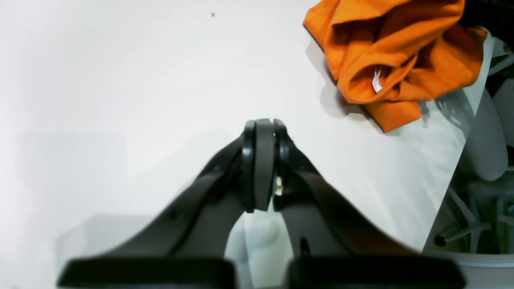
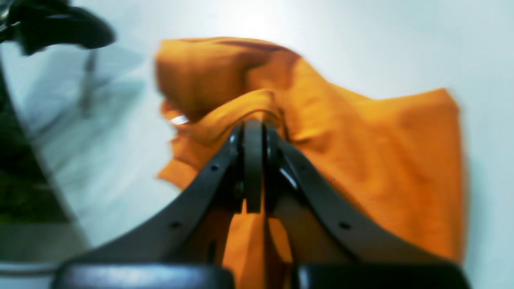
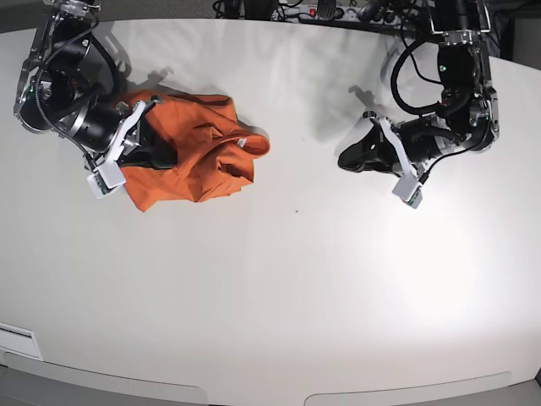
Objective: Fold the T-shirt properly
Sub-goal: 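Press and smooth the folded bundle with the right gripper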
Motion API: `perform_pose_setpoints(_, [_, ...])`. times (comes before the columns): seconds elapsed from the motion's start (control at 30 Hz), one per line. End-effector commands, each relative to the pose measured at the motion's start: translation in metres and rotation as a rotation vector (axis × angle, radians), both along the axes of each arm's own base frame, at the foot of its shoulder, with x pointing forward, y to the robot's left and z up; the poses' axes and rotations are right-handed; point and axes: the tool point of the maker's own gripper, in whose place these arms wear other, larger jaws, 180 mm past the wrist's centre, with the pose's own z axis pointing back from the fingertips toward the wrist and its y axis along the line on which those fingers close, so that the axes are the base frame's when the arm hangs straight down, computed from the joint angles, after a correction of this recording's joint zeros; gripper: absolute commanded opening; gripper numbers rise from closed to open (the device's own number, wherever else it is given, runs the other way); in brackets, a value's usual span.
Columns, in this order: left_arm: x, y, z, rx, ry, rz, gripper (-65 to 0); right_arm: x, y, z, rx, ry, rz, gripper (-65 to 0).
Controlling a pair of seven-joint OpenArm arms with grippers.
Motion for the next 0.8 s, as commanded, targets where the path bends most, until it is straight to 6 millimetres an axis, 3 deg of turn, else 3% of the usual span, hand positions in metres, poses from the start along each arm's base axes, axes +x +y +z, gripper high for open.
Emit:
perform_pose_setpoints(0.0, [0.007, -0.002, 0.015, -0.025, -0.053, -0.006, -64.9, 0.000, 0.006, 0.018, 0.033, -0.049, 0.034, -65.0])
perform_pose_setpoints(0.3, [0.007, -0.002, 0.015, -0.026, -0.054, -0.005, -64.9, -0.050, 0.040, 0.042, 0.211, 0.008, 0.210, -65.0])
perform_pose_setpoints(0.77, [0.008, -0.002, 0.017, -0.038, -0.062, -0.001, -64.9, -0.085, 0.050, 0.023, 0.241, 0.125, 0.230, -65.0])
